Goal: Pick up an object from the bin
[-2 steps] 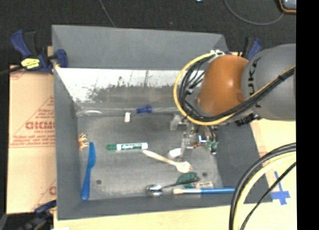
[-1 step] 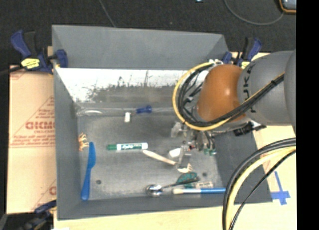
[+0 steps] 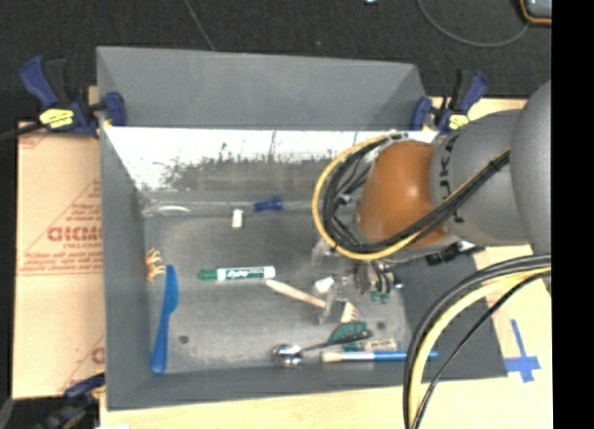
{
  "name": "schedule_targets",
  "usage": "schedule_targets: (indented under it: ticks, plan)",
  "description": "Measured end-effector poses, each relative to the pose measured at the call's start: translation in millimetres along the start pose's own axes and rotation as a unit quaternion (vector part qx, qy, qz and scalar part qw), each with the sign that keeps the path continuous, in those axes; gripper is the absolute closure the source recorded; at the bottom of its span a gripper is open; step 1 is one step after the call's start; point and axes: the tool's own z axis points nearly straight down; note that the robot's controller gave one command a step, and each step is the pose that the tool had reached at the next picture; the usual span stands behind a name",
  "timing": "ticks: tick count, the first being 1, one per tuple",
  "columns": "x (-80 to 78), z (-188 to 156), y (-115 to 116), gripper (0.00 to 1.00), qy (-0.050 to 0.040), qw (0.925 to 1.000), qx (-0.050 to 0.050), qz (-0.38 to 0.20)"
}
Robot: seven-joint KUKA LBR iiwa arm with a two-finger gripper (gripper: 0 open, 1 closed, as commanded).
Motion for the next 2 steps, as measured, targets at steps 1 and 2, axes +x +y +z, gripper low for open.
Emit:
schedule_targets:
  ticks: [1, 2]
  plan:
    - [4.3, -1.4, 5.6, 1.00, 0.0030, 0.9983, 0.000, 0.057]
    - [4.3, -1.4, 5.6, 1.00, 0.0029, 0.9984, 0.000, 0.057]
